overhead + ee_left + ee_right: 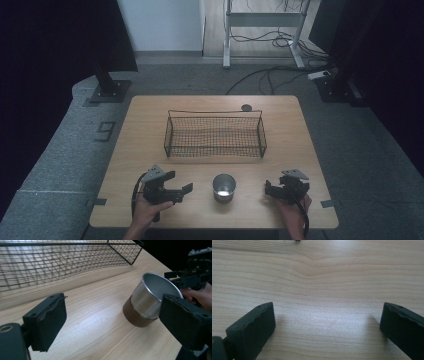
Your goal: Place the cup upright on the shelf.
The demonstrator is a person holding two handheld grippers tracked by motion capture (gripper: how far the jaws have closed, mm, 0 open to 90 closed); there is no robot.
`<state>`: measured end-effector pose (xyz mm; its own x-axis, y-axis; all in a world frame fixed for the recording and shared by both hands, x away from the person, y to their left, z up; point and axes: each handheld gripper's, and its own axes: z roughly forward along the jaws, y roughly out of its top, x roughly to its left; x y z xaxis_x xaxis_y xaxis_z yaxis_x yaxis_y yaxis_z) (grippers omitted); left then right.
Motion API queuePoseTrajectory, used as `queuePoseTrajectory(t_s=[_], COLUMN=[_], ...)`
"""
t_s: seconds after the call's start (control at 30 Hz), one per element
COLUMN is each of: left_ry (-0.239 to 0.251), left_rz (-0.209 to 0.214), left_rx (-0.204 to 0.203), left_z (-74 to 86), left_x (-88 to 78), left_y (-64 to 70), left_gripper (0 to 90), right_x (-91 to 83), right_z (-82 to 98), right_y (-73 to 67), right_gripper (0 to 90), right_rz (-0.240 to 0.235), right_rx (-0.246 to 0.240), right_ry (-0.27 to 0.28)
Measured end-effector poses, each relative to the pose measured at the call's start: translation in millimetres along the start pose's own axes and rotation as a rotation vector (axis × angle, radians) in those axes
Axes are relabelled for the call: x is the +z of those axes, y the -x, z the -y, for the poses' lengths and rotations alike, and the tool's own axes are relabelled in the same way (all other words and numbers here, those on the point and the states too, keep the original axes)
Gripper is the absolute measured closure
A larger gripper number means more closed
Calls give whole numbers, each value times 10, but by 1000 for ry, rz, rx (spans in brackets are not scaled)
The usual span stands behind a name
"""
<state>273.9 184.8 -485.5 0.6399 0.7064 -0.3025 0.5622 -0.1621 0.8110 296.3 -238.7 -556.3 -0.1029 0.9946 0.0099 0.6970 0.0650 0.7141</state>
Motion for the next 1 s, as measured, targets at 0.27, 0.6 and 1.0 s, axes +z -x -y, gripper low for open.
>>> queuePoseTrajectory(t_s=[0.27,0.6,1.0], left_ry=[-28,-53,-100], left_rz=[12,36,41], left_rx=[43,90,133], left_z=[-18,-61,-131], left_x=[89,216,481], left_y=[126,295,513], left_gripper=[66,52,46], right_x=[-1,-2,-2], right_z=[0,0,1], right_y=[0,-1,-1], right_gripper=[2,5,10], right_rz=[0,0,-3], right_rx=[-1,-1,-2], right_ry=[0,1,4])
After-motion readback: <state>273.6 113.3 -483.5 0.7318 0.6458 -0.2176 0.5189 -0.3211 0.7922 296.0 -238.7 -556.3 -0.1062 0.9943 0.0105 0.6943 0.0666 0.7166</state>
